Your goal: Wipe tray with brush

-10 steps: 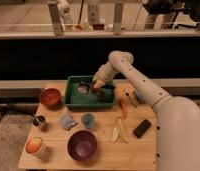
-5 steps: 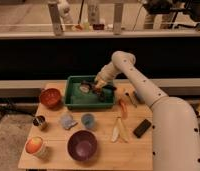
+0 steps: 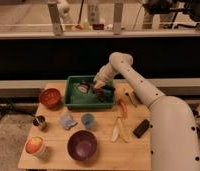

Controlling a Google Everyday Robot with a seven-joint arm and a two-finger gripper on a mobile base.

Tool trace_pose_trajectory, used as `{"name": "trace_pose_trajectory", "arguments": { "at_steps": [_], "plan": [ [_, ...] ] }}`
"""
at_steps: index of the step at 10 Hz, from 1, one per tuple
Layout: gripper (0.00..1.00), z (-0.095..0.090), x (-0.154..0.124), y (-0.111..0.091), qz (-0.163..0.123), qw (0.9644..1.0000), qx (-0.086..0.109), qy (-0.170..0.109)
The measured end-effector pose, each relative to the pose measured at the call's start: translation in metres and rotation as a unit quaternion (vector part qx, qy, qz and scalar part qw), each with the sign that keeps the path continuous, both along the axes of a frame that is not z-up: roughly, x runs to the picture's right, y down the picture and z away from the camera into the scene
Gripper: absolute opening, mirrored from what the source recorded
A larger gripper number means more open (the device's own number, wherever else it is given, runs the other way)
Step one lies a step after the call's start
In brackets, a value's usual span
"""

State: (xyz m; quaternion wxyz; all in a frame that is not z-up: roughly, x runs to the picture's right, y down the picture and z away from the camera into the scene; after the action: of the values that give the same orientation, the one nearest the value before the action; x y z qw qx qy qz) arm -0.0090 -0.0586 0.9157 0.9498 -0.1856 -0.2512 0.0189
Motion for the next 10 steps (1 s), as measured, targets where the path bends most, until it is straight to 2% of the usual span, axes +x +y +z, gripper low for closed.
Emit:
{"name": "trace_pose_trajectory", "arguments": {
  "at_steps": [3, 6, 9, 10],
  "plan": [
    [0.0, 0.001, -0.012, -0.007, 0.029, 0.9965, 0.055, 0.056],
    [0.0, 0.013, -0.013, -0.008, 0.039, 0.9918, 0.083, 0.089],
    [0.0, 0.022, -0.018, -0.003, 0.002, 0.991, 0.098, 0.092],
    [0.0, 0.025, -0.017, -0.001, -0.023, 0.9917, 0.097, 0.081]
  ]
}}
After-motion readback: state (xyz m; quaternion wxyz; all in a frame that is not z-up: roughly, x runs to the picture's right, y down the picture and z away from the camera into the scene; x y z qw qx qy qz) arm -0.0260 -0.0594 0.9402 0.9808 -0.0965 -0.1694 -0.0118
